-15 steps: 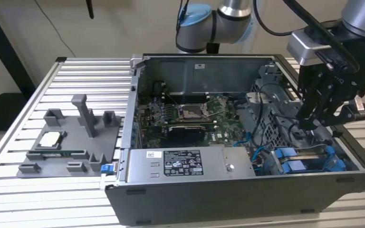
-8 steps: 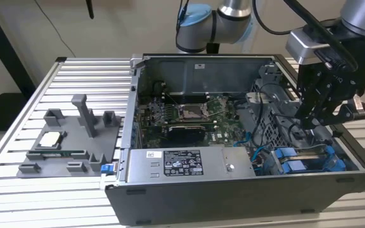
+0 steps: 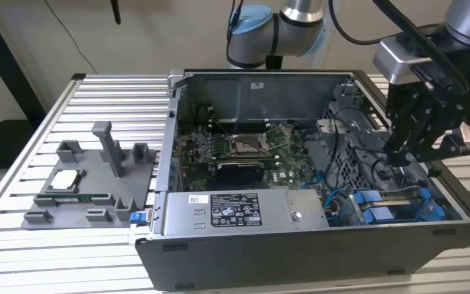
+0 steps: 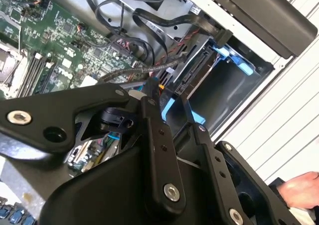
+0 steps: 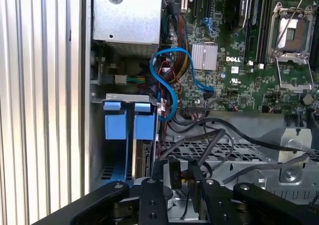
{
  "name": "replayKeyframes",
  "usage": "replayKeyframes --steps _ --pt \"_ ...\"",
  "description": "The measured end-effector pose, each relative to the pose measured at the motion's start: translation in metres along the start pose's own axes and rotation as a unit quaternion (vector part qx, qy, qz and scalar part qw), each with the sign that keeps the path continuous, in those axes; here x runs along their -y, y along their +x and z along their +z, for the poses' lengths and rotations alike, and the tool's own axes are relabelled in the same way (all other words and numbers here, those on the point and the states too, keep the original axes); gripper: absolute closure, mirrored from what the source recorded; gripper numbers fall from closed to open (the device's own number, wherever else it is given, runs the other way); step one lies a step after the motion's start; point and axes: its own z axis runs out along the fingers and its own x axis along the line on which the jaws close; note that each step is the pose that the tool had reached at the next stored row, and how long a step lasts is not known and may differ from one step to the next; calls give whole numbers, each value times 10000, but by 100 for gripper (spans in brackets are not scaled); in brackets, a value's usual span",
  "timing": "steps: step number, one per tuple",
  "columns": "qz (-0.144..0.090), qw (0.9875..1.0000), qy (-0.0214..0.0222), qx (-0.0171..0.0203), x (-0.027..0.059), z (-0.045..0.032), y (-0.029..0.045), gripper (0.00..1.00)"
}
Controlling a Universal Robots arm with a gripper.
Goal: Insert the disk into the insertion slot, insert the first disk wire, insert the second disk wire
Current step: 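Insert the first disk wire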
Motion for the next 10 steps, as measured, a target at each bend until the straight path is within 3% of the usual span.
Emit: replayKeyframes --steps 4,6,7,10 --pt "3 10000 1 5 -4 -2 17 66" --pt "5 10000 5 14 -21 0 18 69" --pt "6 10000 8 22 -33 1 18 76" --pt "8 10000 16 41 -56 8 17 76"
